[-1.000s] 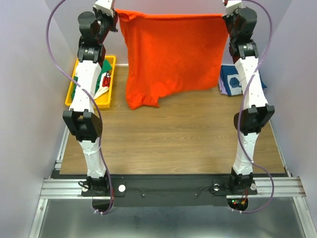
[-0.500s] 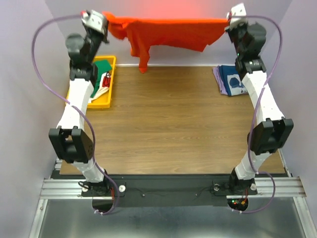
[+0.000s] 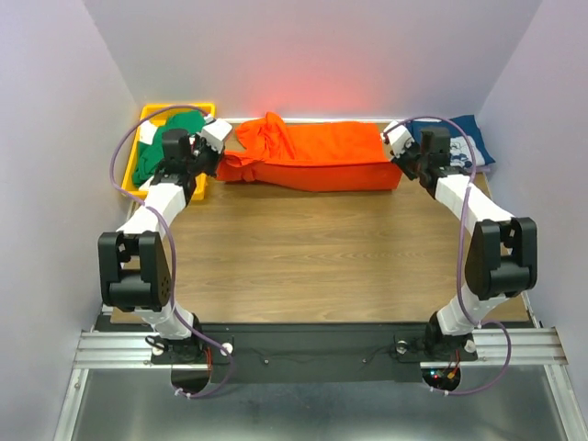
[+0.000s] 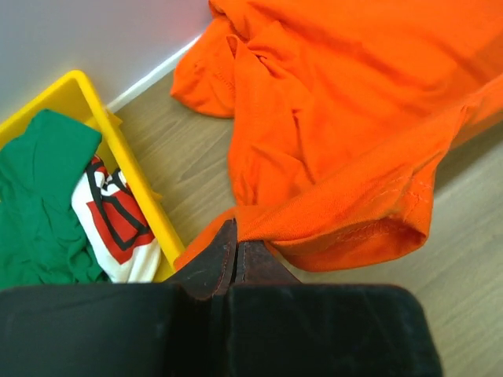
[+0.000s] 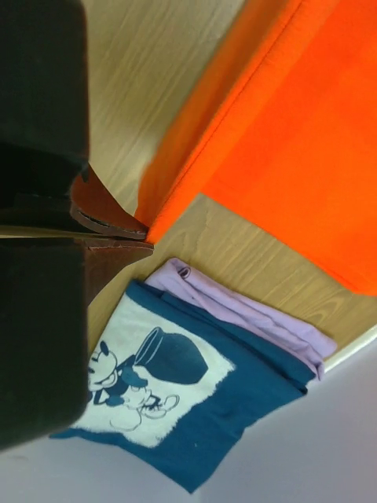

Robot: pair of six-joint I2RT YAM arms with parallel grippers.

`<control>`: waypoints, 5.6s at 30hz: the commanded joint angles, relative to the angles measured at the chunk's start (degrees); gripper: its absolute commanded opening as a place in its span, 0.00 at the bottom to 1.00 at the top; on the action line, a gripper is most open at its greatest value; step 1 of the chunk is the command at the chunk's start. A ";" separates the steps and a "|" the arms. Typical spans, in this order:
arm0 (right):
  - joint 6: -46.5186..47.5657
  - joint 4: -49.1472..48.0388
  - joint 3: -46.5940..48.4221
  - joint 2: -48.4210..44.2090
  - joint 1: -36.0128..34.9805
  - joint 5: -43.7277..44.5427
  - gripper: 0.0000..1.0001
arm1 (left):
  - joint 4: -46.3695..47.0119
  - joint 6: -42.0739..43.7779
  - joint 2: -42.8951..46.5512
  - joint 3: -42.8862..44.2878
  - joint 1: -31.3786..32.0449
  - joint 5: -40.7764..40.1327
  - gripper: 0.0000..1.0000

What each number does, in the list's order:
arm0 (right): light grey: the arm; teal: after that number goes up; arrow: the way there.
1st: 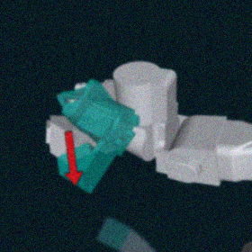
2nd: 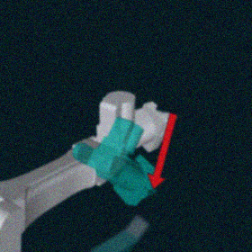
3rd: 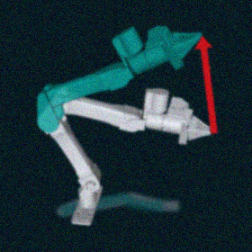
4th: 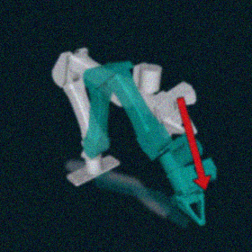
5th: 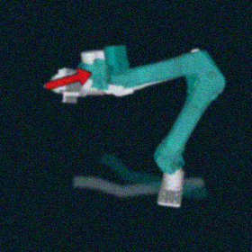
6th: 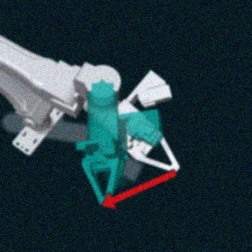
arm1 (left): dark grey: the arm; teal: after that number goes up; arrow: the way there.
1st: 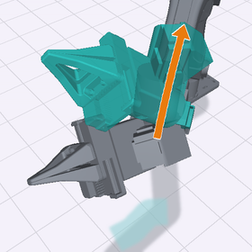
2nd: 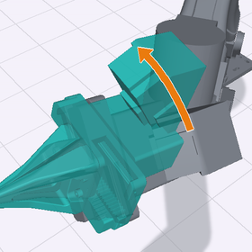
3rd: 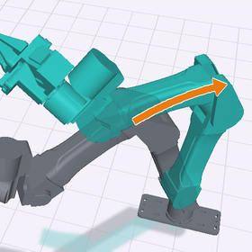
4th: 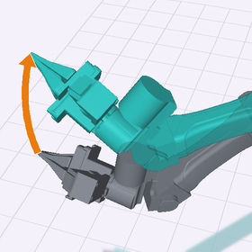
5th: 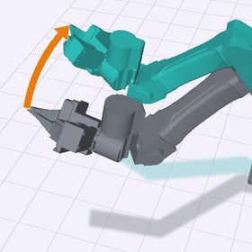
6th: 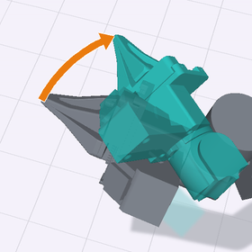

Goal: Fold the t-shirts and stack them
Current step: Flatten the tshirt out

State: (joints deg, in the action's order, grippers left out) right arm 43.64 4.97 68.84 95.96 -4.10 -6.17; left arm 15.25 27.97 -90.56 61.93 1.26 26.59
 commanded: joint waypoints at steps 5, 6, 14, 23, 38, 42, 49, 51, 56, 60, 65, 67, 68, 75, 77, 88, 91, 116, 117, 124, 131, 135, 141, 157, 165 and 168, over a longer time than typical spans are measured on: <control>8.56 14.15 2.10 -11.49 0.85 -3.05 0.01 | -30.57 20.33 6.45 14.78 -0.82 11.10 0.00; 11.61 16.54 1.31 -13.15 0.93 -4.19 0.01 | -35.67 24.11 7.67 15.23 -0.82 12.77 0.00; 24.73 43.23 -10.12 -28.63 0.76 -10.69 0.01 | -65.95 53.12 19.09 -1.16 3.22 10.42 0.00; 33.54 55.24 -16.55 -40.77 -0.65 -10.53 0.95 | -70.88 57.38 33.70 -11.31 13.16 3.38 0.57; -4.16 42.06 13.95 10.44 -0.73 -13.43 0.60 | -37.49 15.90 0.40 6.43 12.72 -1.53 0.32; -6.72 42.14 14.92 15.29 -1.00 -9.66 0.55 | -37.65 16.84 -5.66 7.07 12.81 -5.22 0.27; -5.49 42.05 7.81 19.08 -1.61 -1.75 0.55 | -39.85 23.26 -5.77 -1.28 13.24 -11.20 0.26; -4.71 42.57 5.09 18.91 -1.96 -0.51 0.54 | -40.64 24.32 -5.15 -4.18 13.68 -11.73 0.26; -0.49 47.57 0.60 16.19 -1.97 2.83 0.51 | -46.17 27.05 -1.29 -9.27 14.74 -11.91 0.26; 5.57 53.89 -3.00 10.75 -2.05 2.23 0.49 | -52.84 31.89 3.38 -11.75 15.62 -10.07 0.25; 9.81 60.59 5.12 7.13 -0.92 -4.54 0.50 | -64.89 38.21 6.72 -2.39 14.66 -1.12 0.25; 7.35 60.68 11.11 9.49 -0.04 -8.92 0.51 | -65.87 35.69 4.18 3.69 13.25 4.31 0.26; 4.64 60.33 16.97 10.90 0.66 -10.16 0.52 | -65.17 33.75 1.12 10.42 11.16 6.09 0.27; -10.48 54.01 39.60 26.81 2.43 -11.59 0.53 | -45.26 7.91 -14.43 34.38 6.92 9.37 0.36; -12.43 52.51 43.38 31.01 2.43 -10.53 0.53 | -41.89 4.31 -17.53 37.63 7.00 9.18 0.39; -19.11 41.79 52.10 42.10 3.48 2.38 0.54 | -31.33 -8.81 -36.69 51.80 7.09 0.50 0.45; -18.86 41.52 51.05 42.55 3.75 2.75 0.52 | -31.68 -7.23 -37.05 49.61 7.09 -3.28 0.38; -6.72 41.96 20.96 22.42 3.66 -3.31 0.51 | -41.44 5.02 -14.62 25.21 3.31 3.98 0.40; -7.42 41.96 20.99 22.77 3.75 -3.93 0.51 | -41.00 3.60 -15.86 27.69 3.49 5.48 0.42; -13.13 42.75 29.42 23.83 3.75 -8.94 0.60 | -37.32 -5.36 -29.13 44.84 6.65 6.20 0.54; -17.97 43.02 32.76 23.39 3.75 -13.86 0.67 | -35.37 -9.15 -38.19 51.09 9.90 4.35 0.57; -18.85 43.28 33.38 23.04 3.66 -14.48 0.68 | -34.85 -9.16 -39.86 49.96 11.05 3.91 0.61; -19.20 43.46 33.64 22.87 3.66 -14.92 0.68 | -34.76 -9.25 -41.80 49.69 11.75 2.24 0.52; -20.43 43.98 33.74 20.67 3.75 -18.43 0.64 | -33.80 12.97 -17.33 31.48 20.17 4.89 0.00; -18.06 46.61 30.22 18.47 3.66 -22.73 0.66 | -36.25 44.26 3.19 -6.12 30.38 -6.19 0.04; -16.57 48.89 29.34 18.73 3.75 -26.59 0.69 | -33.00 45.42 8.55 -14.20 28.55 -8.66 0.33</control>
State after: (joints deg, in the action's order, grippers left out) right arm 24.99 50.76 99.20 117.32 -0.71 -27.00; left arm -17.93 63.26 -85.36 53.76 32.93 23.90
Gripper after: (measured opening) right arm 0.676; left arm 0.275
